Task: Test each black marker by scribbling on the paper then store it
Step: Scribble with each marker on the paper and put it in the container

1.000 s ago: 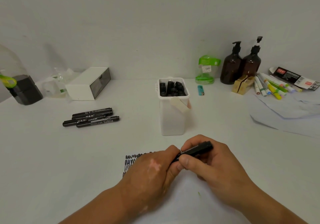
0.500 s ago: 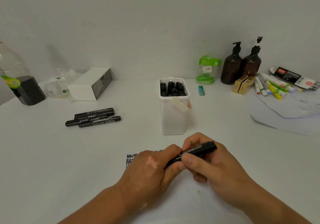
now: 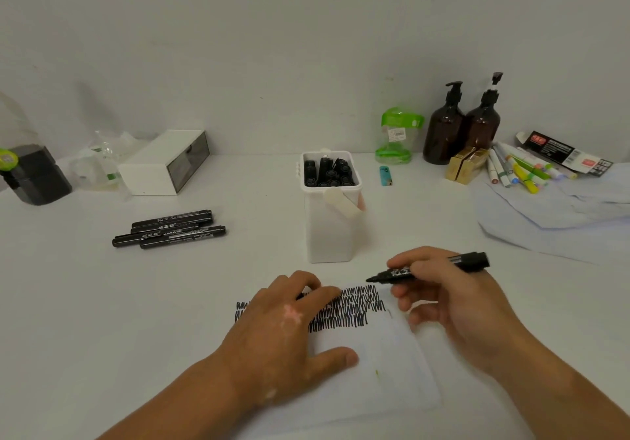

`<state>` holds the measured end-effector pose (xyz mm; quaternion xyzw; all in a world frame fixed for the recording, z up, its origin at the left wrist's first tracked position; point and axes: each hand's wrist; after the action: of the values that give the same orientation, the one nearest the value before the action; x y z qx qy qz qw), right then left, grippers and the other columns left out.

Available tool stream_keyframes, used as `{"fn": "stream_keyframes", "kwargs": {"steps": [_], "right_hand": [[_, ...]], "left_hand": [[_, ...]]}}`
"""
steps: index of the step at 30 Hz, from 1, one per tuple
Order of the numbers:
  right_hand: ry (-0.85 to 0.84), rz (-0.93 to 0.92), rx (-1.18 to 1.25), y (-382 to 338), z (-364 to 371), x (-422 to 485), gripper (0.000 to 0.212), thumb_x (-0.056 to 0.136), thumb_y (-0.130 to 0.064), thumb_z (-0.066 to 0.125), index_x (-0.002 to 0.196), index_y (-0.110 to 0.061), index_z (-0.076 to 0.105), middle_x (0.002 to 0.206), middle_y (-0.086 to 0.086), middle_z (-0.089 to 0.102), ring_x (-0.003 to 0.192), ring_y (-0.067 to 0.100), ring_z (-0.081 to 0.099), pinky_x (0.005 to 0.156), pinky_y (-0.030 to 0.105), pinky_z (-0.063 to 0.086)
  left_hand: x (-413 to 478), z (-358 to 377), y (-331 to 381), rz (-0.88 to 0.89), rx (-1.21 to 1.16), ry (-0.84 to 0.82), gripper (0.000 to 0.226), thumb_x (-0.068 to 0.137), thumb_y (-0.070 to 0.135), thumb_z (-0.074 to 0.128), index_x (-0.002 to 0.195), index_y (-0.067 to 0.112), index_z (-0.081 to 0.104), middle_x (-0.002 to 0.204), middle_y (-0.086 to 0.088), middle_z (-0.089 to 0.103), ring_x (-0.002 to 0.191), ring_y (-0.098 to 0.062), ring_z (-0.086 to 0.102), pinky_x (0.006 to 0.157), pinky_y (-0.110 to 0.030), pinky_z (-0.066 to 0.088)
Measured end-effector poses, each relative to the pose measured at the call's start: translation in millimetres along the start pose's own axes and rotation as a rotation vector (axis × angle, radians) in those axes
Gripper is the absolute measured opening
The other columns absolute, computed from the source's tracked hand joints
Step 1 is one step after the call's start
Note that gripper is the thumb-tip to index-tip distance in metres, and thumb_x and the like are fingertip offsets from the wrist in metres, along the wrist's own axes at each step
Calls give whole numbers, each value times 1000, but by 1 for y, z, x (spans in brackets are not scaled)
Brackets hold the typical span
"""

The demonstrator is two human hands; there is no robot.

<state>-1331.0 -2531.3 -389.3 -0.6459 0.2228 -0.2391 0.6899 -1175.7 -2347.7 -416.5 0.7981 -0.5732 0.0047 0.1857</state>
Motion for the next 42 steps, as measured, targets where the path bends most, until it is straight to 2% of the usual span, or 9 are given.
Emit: {"fn": "stream_keyframes", "kwargs": {"steps": [4,8,10,14,23,27,42], "right_hand": [[-5,-7,-272,6,14,-2,13,68,-26,71,76,-17,74,58,6,64,49,18,57,46,27,47],[-1,7,-394,12,20,-4,9,71,-28,72,76,-21,72,56,6,64,44,17,56,44,23,45],[-4,3,-428,14,20,-3,2,78,-23,74,78,-22,72,55,6,64,44,16,57,45,21,46],[0,-33,-517,17,20,-3,5,82,-21,75,80,-25,72,51,2,63,43,12,57,45,16,44],[21,-74,-580,18,23,-3,6,80,-29,79,82,-32,75,52,-8,65,42,9,58,46,12,43],[-19,-46,-617,18,21,-3,8,77,-25,77,80,-32,75,53,-13,65,44,6,58,46,12,42],[28,-37,-579,19,20,-1,3,79,-27,75,80,-28,72,51,-7,64,43,8,60,46,14,44]], "left_hand": [[-2,-4,-6,-31,27,9,82,70,91,38,136,43,47,123,24,41,111,-3,43,98,-26,40],[-1,-5,-4,-49,31,72,76,71,91,39,131,45,50,118,23,42,108,-1,42,94,-21,38],[0,-2,2,-41,31,63,78,71,91,39,134,46,49,120,21,42,110,-3,42,96,-24,39],[1,5,7,-34,80,11,79,71,91,36,135,46,46,122,16,43,111,-9,43,99,-31,41],[0,7,5,-40,88,11,76,71,90,36,132,46,47,121,15,44,109,-11,45,97,-33,43],[0,7,5,-45,87,1,79,71,90,35,136,46,43,125,16,42,113,-10,42,99,-32,41],[-1,6,5,-48,102,-8,81,71,90,34,139,47,40,128,18,39,116,-8,40,103,-29,38]]}}
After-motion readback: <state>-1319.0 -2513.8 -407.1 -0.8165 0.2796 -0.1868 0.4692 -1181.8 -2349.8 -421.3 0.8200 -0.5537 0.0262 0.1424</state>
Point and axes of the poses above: each hand's wrist, its own x-axis towards the middle knuckle, its own z-axis out of the palm, y = z × x
